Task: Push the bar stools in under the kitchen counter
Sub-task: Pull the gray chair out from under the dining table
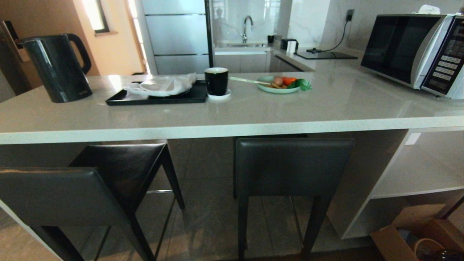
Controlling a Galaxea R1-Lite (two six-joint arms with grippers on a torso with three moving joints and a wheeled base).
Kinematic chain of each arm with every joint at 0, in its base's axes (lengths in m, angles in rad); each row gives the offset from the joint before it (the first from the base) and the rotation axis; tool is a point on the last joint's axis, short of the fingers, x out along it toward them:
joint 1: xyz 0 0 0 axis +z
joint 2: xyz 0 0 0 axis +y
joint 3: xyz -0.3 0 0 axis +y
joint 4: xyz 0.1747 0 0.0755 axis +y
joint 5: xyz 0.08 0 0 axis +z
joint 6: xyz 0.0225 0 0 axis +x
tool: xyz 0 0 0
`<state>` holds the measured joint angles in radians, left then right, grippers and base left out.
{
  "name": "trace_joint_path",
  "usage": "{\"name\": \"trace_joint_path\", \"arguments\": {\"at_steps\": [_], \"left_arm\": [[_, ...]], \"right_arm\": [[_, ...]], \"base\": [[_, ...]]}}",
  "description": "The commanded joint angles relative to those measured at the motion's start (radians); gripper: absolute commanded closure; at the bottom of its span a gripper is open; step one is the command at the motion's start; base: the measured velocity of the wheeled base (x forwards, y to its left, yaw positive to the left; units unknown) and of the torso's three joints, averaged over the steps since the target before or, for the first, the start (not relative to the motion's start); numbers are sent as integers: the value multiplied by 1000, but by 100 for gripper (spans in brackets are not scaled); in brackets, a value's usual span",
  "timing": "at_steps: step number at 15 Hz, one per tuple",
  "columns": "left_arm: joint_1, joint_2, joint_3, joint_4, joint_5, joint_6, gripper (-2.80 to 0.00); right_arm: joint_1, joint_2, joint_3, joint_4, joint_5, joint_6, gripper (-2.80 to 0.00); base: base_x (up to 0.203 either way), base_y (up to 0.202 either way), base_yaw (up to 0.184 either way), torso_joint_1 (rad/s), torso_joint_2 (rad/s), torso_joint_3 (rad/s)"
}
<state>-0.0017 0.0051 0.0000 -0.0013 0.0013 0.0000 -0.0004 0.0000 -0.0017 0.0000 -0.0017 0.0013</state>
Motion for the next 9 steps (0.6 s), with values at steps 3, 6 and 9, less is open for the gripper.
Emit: {"name": "trace_joint_path", "arguments": {"at_steps": [3, 6, 9], "left_arm": [[0, 1, 2, -2, 2, 5, 0], [-1, 1, 2, 0, 2, -3, 0], [0, 1, 2, 0, 2, -3, 0]], "right_arm": [[0, 0, 0, 2, 0, 0, 0], [0, 0, -1, 5, 2, -1, 0], [0, 6, -2, 6, 1, -1, 0]], "base": [[0, 0, 0, 0, 0, 0], [0, 0, 0, 0, 0, 0], [0, 0, 0, 0, 0, 0]]}}
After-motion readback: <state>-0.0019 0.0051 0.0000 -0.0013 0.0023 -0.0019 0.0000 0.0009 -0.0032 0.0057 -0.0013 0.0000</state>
